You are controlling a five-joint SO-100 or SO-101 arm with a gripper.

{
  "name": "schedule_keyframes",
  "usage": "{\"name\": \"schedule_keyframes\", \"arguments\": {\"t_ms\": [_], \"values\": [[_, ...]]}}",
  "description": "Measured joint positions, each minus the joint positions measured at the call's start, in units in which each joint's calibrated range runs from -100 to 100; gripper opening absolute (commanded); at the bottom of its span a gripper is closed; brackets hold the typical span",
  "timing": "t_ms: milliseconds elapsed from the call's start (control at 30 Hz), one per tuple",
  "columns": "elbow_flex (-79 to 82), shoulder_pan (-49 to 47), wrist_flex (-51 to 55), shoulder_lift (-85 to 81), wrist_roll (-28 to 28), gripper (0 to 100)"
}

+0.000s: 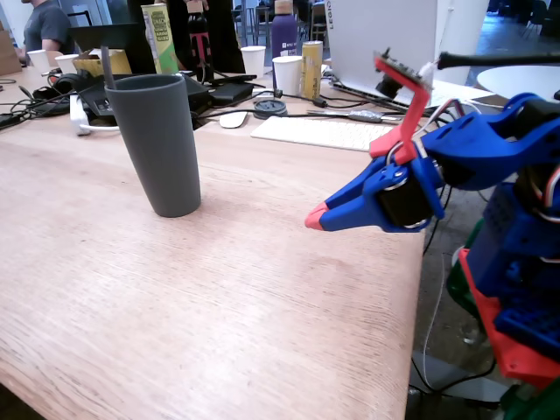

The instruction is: Grab the fork and place it in gray glass

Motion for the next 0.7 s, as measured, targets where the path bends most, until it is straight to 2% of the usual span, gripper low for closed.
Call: {"name": "schedule_keyframes", "arguments": {"t_ms": [700], "values": [[0.0, 0.0, 0.0, -0.1, -0.3, 0]]}}
